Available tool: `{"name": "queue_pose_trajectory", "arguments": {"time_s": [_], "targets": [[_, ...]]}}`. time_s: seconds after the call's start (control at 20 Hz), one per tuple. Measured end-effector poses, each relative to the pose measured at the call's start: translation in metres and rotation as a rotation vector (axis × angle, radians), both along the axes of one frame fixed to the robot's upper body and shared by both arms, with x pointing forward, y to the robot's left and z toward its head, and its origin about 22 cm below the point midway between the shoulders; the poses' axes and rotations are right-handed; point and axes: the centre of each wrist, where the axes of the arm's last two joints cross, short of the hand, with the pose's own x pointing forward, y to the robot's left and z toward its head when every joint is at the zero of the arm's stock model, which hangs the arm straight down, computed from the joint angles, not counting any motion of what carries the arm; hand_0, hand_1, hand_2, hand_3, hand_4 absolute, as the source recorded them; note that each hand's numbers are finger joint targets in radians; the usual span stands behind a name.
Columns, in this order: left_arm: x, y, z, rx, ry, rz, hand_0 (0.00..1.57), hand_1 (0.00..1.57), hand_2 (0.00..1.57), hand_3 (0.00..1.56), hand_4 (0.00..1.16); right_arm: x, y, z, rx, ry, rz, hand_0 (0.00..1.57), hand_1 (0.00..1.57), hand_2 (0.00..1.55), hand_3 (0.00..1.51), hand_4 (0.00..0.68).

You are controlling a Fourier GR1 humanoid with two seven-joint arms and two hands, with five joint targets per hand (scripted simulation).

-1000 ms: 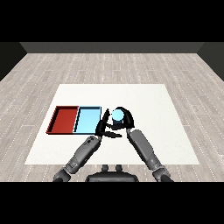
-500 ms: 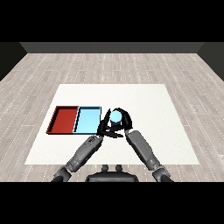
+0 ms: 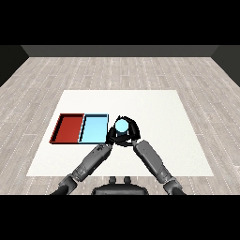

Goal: Pick the blue can and put it in the blue box

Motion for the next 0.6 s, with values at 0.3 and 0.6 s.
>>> {"name": "queue_pose_trajectory", "arguments": {"time_s": [0.3, 0.6], "targets": [[0.003, -0.003, 0.0, 0.021, 0.0, 0.012, 0.0, 0.0, 0.0, 0.0, 0.0, -0.002, 0.006, -0.004, -0.029, -0.007, 0.004, 1.44, 1.44, 1.45, 1.35, 0.487], [0.004, 0.002, 0.003, 0.04, 0.008, 0.054, 0.0, 0.0, 0.39, 0.0, 0.78, -0.003, 0.013, 0.002, -0.044, -0.017, 0.009, 1.45, 1.45, 1.46, 1.37, 0.511]]}}
